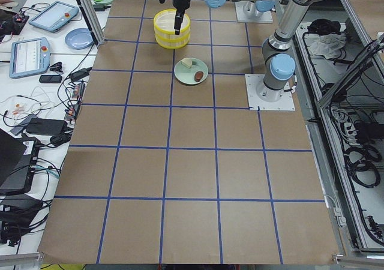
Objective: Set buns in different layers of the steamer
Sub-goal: 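Move the left gripper down toward the white bun in the green bowl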
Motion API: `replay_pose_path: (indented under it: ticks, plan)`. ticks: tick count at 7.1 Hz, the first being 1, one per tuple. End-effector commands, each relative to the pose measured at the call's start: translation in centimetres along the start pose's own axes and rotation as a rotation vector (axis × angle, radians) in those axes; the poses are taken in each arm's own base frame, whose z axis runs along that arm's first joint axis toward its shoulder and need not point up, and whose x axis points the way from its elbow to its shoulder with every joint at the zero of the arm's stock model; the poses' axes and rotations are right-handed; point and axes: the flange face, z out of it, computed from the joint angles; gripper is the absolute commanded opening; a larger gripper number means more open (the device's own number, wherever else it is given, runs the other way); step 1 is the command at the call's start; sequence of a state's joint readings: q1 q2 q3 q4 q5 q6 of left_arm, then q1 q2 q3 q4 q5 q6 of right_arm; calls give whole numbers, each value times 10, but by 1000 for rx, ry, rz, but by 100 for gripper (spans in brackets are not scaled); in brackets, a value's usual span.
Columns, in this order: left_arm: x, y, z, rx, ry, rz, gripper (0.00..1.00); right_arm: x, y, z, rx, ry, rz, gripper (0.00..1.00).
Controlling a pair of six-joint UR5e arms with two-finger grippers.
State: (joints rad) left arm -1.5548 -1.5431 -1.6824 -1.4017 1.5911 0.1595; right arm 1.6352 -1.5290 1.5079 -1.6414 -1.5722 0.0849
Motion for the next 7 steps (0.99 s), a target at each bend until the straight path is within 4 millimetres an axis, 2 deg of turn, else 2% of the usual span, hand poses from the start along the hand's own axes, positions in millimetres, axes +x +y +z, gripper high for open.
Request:
replay_pose_path:
  ticks: [1, 4, 6, 7]
  plan:
    - [9, -1, 41, -68, 94, 17, 100, 0, 0, 0, 0, 0, 2, 100]
    - [14, 3, 92, -170, 126, 28, 100, 0, 1, -1, -1, 0, 4, 100]
    - [17, -3, 120, -205, 156, 27, 99, 1, 1, -1, 2, 6, -2, 100]
    - [17, -3, 141, -238, 163, 24, 99, 0, 0, -1, 4, 4, -2, 100]
